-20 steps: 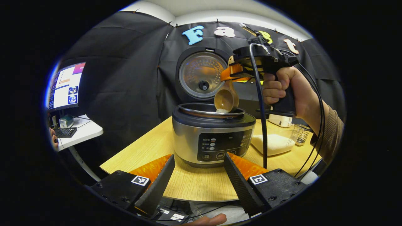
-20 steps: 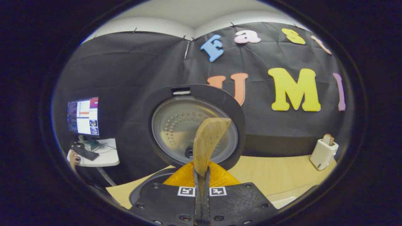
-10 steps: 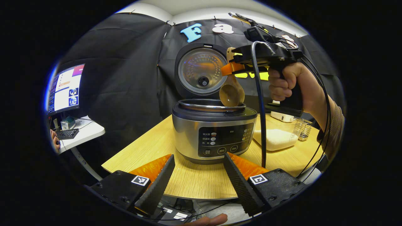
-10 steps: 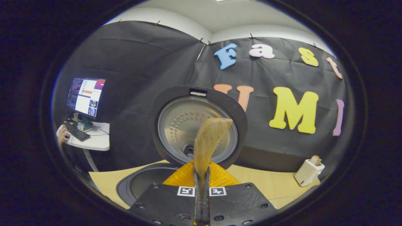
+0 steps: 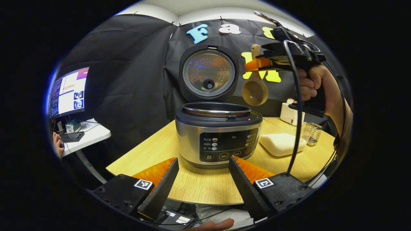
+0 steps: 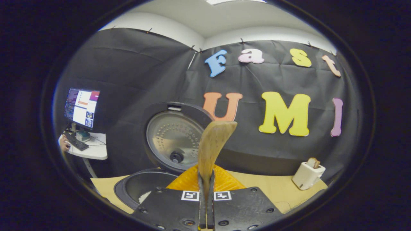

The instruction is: Close the left gripper, press the button to open the rice cooker; take a wooden spoon from the chopstick holder with the right hand, scoop a spoonful of rice and pour it into the rice cooker, then put the wooden spoon back into the chopstick holder.

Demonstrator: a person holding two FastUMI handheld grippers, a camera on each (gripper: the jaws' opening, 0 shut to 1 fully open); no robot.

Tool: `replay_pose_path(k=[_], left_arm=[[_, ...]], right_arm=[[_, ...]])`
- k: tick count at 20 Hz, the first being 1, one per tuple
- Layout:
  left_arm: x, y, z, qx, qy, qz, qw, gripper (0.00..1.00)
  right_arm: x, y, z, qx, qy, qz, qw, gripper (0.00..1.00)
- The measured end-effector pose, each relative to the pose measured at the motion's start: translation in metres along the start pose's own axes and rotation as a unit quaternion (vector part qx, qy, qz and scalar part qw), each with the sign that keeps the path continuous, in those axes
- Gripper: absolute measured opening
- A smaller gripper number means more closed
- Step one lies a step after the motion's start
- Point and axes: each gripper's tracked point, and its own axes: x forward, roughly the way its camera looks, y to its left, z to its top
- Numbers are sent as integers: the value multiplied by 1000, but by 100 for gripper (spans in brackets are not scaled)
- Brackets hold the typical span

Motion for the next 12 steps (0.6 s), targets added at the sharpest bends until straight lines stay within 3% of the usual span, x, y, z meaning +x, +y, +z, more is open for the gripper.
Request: replay_pose_path(k=[12], left_arm=[[-6,-54,22,32,-35,-14,999,100]], right_arm=[[-64,-207,-39,32,21,-143,989,2]])
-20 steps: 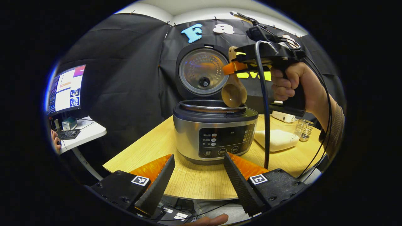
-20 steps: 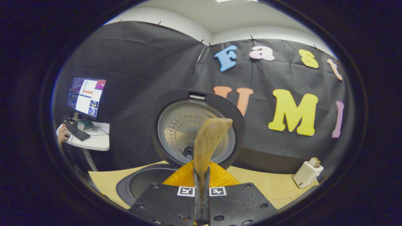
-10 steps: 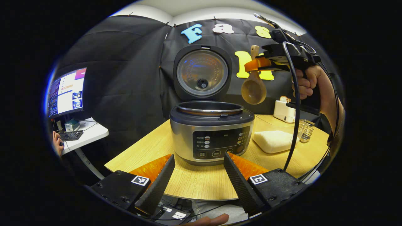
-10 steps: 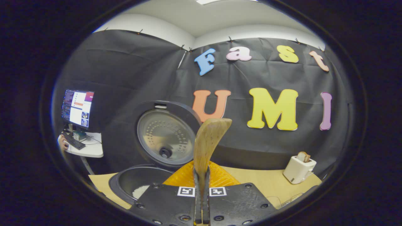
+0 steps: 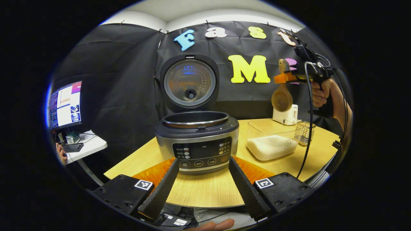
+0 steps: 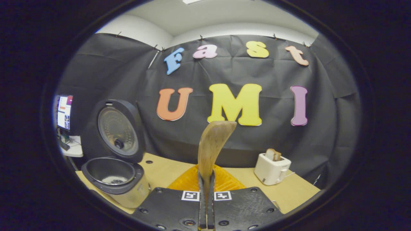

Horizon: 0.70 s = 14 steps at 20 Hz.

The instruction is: Close the left gripper, press the button to open the rice cooker; take a wooden spoon from the chopstick holder with the right hand, scoop a spoonful of rice and pour it into the rice cooker, then put the wooden spoon back into the chopstick holder.

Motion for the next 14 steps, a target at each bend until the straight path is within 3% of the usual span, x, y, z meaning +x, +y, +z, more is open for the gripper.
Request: replay_pose_path(k=[6,11,14], left_arm=[[3,-25,11,-2,-4,-11,1000,100],[3,-36,17,-4,-10,-16,1000,100],[3,-43,16,-10,-2,-20,1000,100]], right_arm=[[0,-99,-30,28,25,-60,997,3],[-7,-141,-51,24,32,-90,995,2],[-6,-147,-74,26,49,-91,994,3]])
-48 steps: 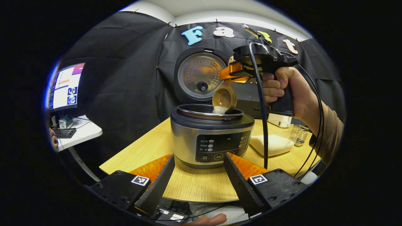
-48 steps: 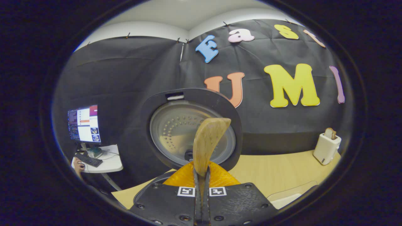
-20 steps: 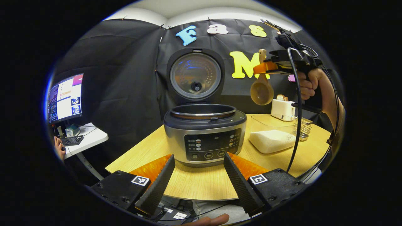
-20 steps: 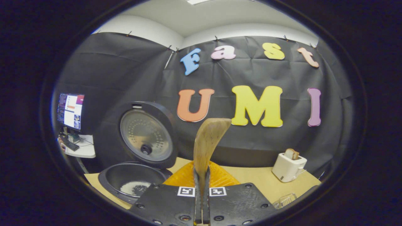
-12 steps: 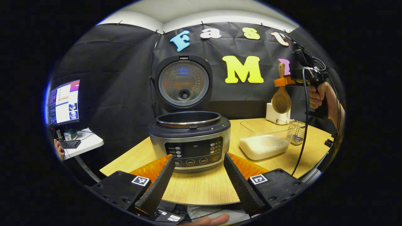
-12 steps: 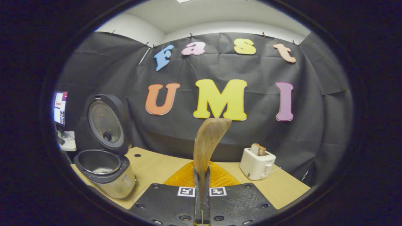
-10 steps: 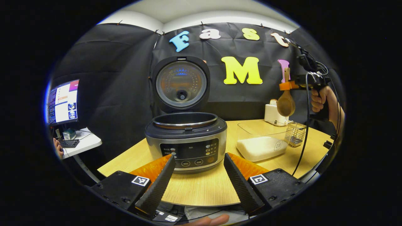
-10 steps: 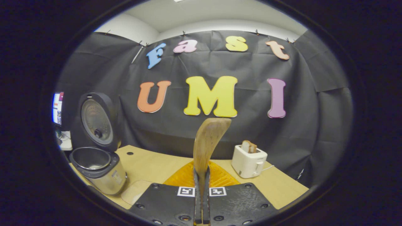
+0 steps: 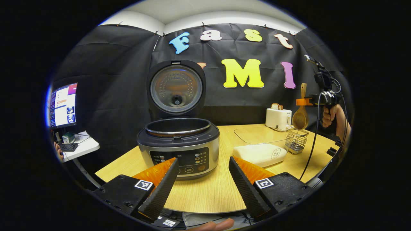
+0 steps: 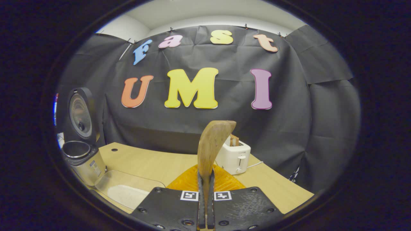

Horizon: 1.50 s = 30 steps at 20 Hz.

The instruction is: Close the left gripper, press the button to open the rice cooker; take a wooden spoon from the chopstick holder with the right hand, scoop a spoonful of rice and pour it into the rice cooker, then put the wooden spoon back into the chopstick holder.

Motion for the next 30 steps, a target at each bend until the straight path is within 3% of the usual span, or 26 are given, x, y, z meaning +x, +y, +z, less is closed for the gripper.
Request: replay_pose_path(k=[8,11,15,17,21,22,23,24,25,26,28,30], left_arm=[[-1,-1,17,-21,-9,-2,1000,100],[0,2,27,-23,-15,3,1000,100],[1,4,46,-34,-25,-2,999,99],[1,10,61,-30,-39,6,999,100],[7,21,89,-20,-56,23,998,100],[9,24,96,-20,-59,27,998,100],[11,27,100,-21,-61,29,997,100],[14,29,106,-22,-61,31,997,99],[17,31,111,-24,-62,33,997,99],[20,33,118,-25,-64,35,997,99],[27,38,131,-24,-63,40,997,99],[32,42,147,-28,-67,41,996,99]], right_arm=[[2,-5,-56,42,55,8,998,7],[4,-10,-63,51,70,13,996,13],[8,-21,-50,70,69,14,995,13],[11,-28,-39,72,54,6,996,19],[14,-36,-25,85,46,1,995,43],[15,-40,-24,85,44,-3,995,53],[15,-40,-24,83,45,-2,996,57],[14,-40,-25,79,47,1,996,73],[15,-39,-27,75,50,3,996,76],[15,-41,-28,69,50,2,996,86],[13,-44,-30,57,50,-6,997,96],[9,-44,-27,50,44,-10,998,91]])
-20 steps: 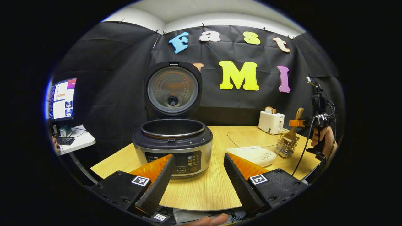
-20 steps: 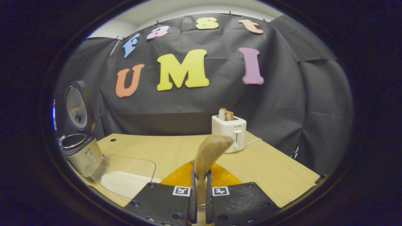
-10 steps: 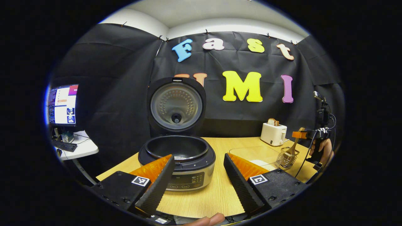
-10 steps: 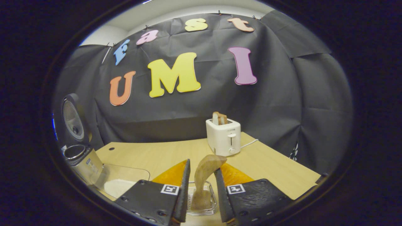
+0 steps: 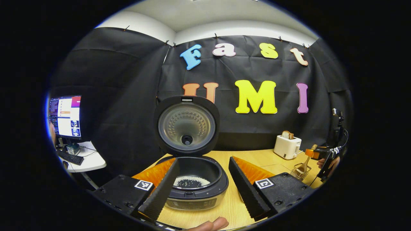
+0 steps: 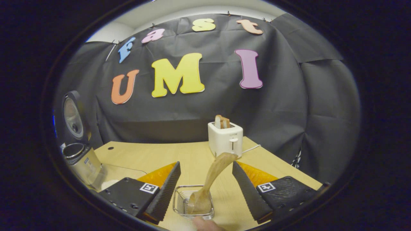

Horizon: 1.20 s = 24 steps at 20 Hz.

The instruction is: Close the left gripper, press the button to open the rice cooker; take a wooden spoon from the chopstick holder with the right hand, scoop a spoonful of rice and pour it into the rice cooker, then put the wooden spoon back into the chopstick holder.

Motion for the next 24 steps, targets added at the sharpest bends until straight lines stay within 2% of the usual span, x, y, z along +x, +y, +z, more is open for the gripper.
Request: replay_pose_path(k=[1,2,5,6,7,9,11,12,14,15,16,17,18,20,21,22,24], left_arm=[[4,0,11,-2,-7,-1,1000,100],[7,2,23,-3,-14,0,1000,99],[20,8,52,-2,-30,5,1000,99],[26,10,62,0,-35,7,999,99],[32,11,70,2,-36,7,999,99],[47,15,86,7,-38,11,999,95],[63,19,102,10,-45,17,999,99],[72,18,110,12,-46,14,999,99],[87,19,124,19,-53,20,998,95],[96,23,135,26,-63,26,997,99],[105,26,144,32,-74,32,996,99],[115,26,150,36,-78,35,996,99],[125,25,152,39,-79,35,995,99],[148,19,161,40,-92,25,995,99],[162,20,166,47,-102,27,993,99],[176,24,167,57,-102,35,993,95],[203,30,159,63,-86,46,993,99]], right_arm=[[-4,1,2,-3,-5,-1,1000,95],[-8,1,4,-7,-11,-1,1000,91],[-24,1,15,-18,-30,-5,999,92],[-31,2,19,-19,-37,-4,999,95],[-37,4,22,-20,-44,-1,999,91],[-52,8,25,-23,-56,6,998,92],[-67,10,28,-22,-68,15,997,92],[-74,11,29,-18,-73,19,997,96],[-90,15,30,-9,-84,32,996,96],[-96,15,30,-5,-90,35,995,95],[-101,14,30,-3,-96,38,995,92],[-105,14,30,-4,-100,38,994,92],[-107,13,29,-6,-105,37,994,96],[-112,18,27,-3,-111,47,993,95],[-113,20,26,1,-114,55,992,92],[-114,23,23,5,-115,63,991,92],[-114,23,20,4,-118,69,991,92]])
